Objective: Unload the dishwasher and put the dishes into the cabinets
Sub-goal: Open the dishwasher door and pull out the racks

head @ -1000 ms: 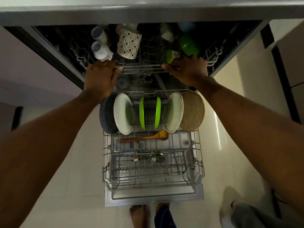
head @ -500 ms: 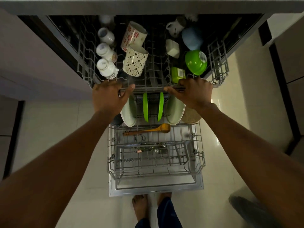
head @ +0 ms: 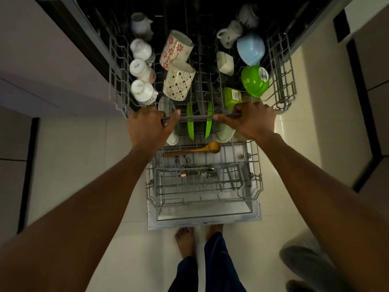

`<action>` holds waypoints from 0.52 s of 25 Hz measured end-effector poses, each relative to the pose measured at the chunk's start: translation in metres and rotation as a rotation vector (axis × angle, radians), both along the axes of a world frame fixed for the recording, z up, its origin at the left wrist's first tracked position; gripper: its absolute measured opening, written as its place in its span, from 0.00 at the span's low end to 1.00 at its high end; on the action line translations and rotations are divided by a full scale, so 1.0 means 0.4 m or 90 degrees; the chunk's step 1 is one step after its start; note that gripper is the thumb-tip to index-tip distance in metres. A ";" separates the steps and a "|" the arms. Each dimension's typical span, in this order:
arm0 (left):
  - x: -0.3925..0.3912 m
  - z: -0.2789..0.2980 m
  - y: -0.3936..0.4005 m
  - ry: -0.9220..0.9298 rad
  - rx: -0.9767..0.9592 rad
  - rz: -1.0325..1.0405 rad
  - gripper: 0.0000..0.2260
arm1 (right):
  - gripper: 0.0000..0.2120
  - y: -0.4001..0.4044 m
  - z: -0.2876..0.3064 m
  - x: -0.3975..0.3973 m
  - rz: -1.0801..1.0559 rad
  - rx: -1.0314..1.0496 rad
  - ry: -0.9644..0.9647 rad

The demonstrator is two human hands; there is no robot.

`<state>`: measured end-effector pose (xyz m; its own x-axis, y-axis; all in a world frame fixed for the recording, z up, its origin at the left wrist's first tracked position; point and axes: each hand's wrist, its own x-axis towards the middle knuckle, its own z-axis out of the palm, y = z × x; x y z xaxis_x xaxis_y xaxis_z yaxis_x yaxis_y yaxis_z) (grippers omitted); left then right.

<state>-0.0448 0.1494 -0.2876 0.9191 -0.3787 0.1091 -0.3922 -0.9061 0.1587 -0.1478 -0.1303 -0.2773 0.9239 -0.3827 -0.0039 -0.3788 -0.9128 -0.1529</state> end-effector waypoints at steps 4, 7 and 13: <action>-0.075 -0.004 0.027 0.028 -0.003 -0.001 0.30 | 0.42 0.028 -0.004 -0.075 0.004 0.005 0.001; -0.124 -0.006 0.032 0.037 -0.014 0.009 0.29 | 0.42 0.033 0.008 -0.109 -0.001 0.011 0.032; -0.220 -0.012 0.079 0.084 -0.029 0.014 0.27 | 0.41 0.078 -0.003 -0.208 0.005 0.032 0.038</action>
